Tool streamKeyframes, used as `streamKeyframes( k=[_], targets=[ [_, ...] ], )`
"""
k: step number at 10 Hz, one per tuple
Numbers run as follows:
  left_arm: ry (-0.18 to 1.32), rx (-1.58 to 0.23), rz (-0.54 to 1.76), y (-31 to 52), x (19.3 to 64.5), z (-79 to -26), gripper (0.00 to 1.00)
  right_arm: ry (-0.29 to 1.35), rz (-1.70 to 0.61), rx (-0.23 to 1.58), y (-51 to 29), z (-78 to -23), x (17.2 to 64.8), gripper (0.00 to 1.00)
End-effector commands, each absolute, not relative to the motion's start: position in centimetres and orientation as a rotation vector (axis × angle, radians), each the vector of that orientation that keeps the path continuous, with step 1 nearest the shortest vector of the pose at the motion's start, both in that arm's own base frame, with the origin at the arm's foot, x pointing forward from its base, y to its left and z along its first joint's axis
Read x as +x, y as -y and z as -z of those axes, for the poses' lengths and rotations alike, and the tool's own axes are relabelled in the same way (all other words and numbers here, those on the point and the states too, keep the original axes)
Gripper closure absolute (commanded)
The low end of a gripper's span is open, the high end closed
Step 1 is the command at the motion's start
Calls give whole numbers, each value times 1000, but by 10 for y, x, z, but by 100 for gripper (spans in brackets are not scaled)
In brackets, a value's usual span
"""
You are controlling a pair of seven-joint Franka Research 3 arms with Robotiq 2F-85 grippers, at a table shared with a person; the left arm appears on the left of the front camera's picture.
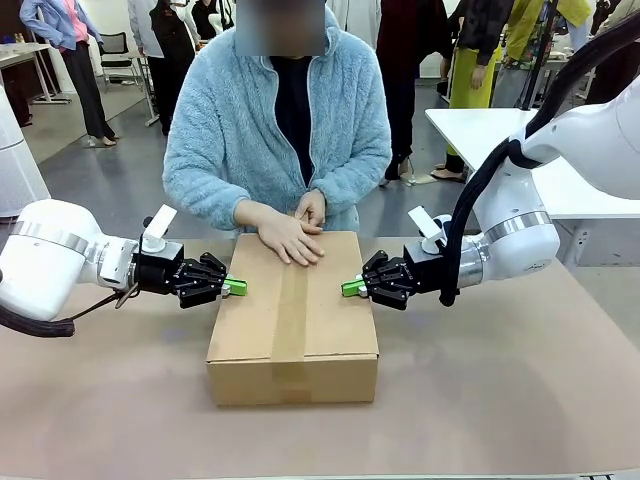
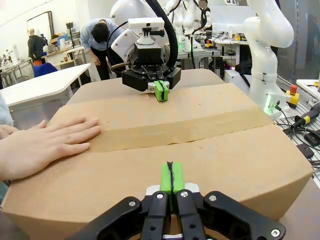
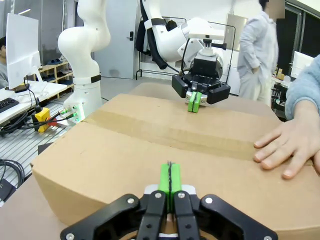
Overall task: Wrap the clocks to prevent damage.
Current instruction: After the human seals the box with tape, release both hands from the side flaps of the Package Box.
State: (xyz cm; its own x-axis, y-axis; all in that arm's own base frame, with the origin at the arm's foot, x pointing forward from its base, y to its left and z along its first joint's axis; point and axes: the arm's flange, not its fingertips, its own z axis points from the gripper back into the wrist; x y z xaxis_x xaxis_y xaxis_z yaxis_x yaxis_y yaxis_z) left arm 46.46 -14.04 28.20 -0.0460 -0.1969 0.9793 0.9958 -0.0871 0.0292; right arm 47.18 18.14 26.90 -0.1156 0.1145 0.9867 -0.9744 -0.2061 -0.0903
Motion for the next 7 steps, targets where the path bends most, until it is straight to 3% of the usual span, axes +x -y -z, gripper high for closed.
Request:
streamKeyframes(
  k=[1,7],
  targets=[
    [1053,-1094,1376,142,464,-280,100,1086,-1493,1199,-182,-268,472,99],
    [1053,-1094,1376,142,464,-280,100,1086,-1493,1199,-182,-268,472,99]
  ],
)
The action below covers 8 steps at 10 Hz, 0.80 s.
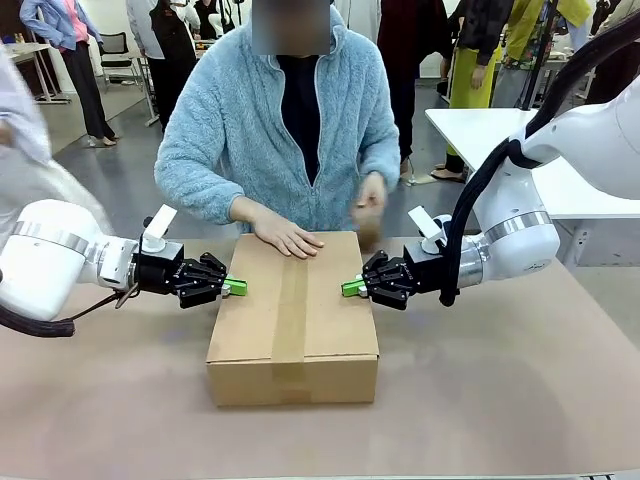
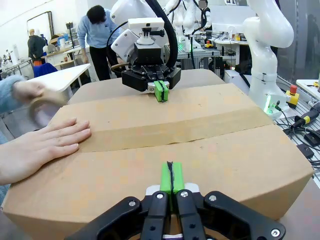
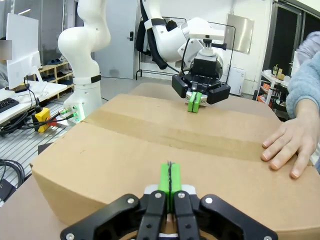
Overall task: Wrap the clocks to prevent damage.
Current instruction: After the human seals the box with tape, release both hands from the side flaps of the Package Box.
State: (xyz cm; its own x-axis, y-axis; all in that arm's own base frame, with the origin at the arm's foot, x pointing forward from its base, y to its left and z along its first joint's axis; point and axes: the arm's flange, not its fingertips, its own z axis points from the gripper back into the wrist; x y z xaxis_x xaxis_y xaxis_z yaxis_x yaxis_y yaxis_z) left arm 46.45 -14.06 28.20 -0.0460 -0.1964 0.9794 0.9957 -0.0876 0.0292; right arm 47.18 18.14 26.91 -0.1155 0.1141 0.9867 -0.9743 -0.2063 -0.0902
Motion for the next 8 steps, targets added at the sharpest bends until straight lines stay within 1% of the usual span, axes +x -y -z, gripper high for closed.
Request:
streamKeyframes(
  k=[1,8],
  targets=[
    [1053,-1094,1376,142,464,-280,100,1086,-1493,1199,-182,-268,472,99],
    [1053,-1094,1376,142,464,-280,100,1086,-1493,1199,-182,-268,472,99]
  ],
)
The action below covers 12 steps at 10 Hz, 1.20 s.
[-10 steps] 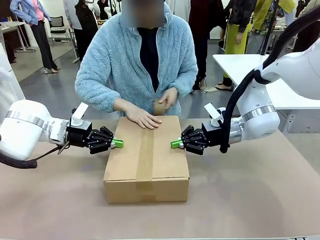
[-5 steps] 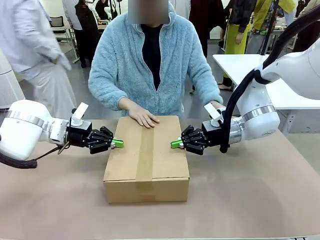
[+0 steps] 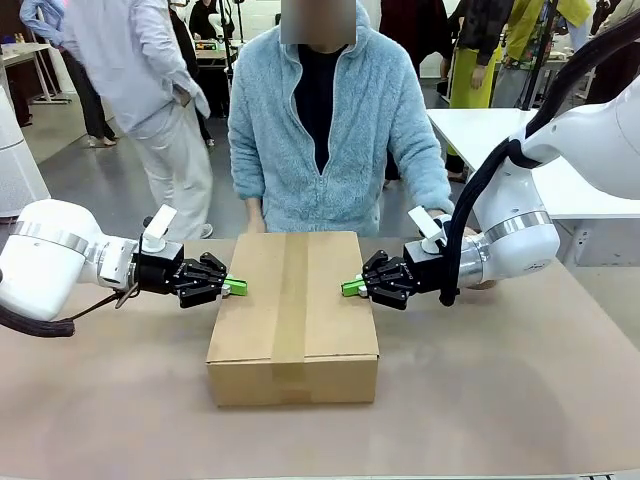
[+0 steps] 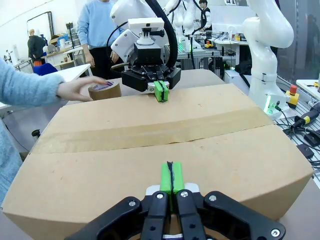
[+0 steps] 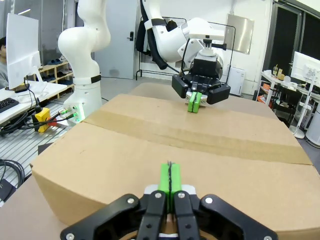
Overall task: Wrap the clocks to prevent damage.
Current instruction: After the human seals the box with tape, release both hands from the side flaps of the Package Box.
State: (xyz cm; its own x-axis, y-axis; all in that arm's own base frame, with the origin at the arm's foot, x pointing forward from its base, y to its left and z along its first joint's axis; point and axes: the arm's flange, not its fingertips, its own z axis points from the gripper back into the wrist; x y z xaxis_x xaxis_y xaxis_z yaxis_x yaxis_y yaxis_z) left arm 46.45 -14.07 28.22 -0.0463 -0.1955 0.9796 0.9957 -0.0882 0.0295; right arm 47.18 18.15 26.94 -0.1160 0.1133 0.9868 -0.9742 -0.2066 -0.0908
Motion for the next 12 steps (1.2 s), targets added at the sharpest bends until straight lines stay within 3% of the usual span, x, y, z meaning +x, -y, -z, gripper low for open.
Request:
streamKeyframes(
  k=[1,12],
  targets=[
    [1053,-1094,1376,142,464,-280,100,1086,-1493,1199,-182,-268,472,99],
    [1053,-1094,1376,142,464,-280,100,1086,-1493,1199,-182,-268,472,99]
  ],
)
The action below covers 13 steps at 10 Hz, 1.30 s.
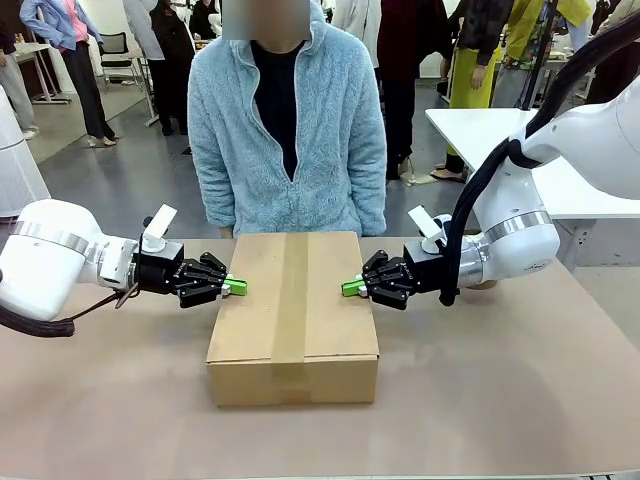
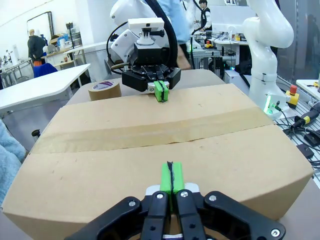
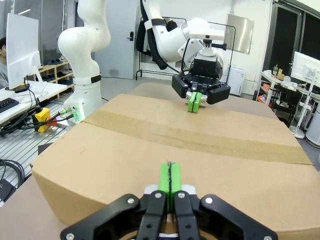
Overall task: Wrap the clocks to prevent damage.
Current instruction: After the human seals the box with tape, release both hands from the side flaps of the Package Box.
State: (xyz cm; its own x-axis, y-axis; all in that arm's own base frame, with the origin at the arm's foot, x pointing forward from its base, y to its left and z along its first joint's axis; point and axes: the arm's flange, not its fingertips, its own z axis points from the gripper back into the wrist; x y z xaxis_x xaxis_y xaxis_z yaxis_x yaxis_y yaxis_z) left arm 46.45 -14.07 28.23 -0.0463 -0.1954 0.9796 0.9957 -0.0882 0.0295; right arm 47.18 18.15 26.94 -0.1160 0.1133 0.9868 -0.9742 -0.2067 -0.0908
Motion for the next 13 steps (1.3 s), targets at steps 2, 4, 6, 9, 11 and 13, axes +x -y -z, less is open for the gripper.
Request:
streamKeyframes(
  k=[2,4,6,9,11,13],
  targets=[
    [1053,-1094,1376,142,464,-280,100,1086,-1493,1199,-182,-268,472,99],
    [1047,-1103,1387,141,465,-282,100,1088,-1492,1209,-181,-269,472,99],
    [932,-999,1416,130,459,-327,100,1004,-1543,1100,-174,-310,459,99],
    [725,-925,1484,109,434,-409,100,840,-1620,932,-148,-388,430,99],
    [562,-795,1509,92,410,-454,100,701,-1576,781,-126,-428,408,99],
    [516,-658,1489,74,387,-492,100,663,-1525,657,-112,-464,383,99]
  ],
)
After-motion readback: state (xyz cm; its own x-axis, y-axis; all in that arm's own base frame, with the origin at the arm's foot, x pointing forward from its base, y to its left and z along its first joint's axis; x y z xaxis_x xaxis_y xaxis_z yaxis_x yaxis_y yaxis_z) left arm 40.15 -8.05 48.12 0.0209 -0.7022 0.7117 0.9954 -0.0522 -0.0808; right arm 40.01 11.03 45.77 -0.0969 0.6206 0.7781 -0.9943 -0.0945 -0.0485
